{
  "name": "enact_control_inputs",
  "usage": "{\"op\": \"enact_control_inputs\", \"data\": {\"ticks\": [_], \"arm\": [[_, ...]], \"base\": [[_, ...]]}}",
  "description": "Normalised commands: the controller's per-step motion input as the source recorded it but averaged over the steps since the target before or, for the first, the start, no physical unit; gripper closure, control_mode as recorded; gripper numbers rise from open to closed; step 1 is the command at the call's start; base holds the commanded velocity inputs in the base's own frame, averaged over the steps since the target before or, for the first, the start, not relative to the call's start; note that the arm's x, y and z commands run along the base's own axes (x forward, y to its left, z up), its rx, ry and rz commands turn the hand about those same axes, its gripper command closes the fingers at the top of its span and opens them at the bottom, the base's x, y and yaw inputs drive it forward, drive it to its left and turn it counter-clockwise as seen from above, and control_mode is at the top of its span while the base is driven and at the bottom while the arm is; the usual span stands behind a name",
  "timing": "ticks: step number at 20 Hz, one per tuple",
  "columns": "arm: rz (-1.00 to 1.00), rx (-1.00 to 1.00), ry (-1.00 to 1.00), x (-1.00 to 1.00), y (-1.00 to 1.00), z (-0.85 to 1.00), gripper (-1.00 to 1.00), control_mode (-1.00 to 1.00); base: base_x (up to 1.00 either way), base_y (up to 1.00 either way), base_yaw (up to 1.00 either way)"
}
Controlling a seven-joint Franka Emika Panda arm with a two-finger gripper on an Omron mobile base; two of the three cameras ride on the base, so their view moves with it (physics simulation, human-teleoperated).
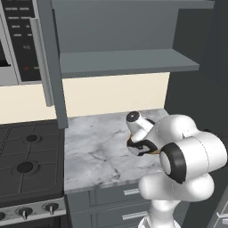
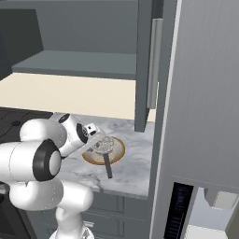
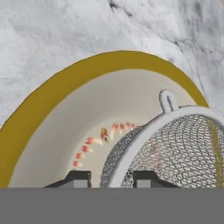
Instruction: Open the cabinet and setup a tea strainer by placing it in the bowl upright.
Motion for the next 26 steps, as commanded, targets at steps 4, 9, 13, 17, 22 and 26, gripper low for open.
{"op": "enact_control_inputs", "data": {"ticks": [4,9,13,17,22,26], "arm": [[0.0,0.0,0.0,0.0,0.0,0.0,-1.0,-1.0],[0.0,0.06,0.0,-0.01,0.0,0.11,-1.0,-1.0],[0.0,0.1,0.0,-0.28,0.0,0.46,-1.0,-1.0],[0.0,0.12,0.0,-0.49,0.0,0.49,-1.0,-1.0],[0.0,0.12,-0.03,-0.59,0.0,0.57,-1.0,-1.0],[-0.01,0.13,-0.04,-0.64,0.05,0.75,-1.0,-1.0]], "base": [[0.0,0.0,0.0],[0.0,0.0,0.0],[0.0,0.0,0.0],[0.0,0.0,0.0],[0.0,0.0,0.0],[0.0,0.0,0.0]]}}
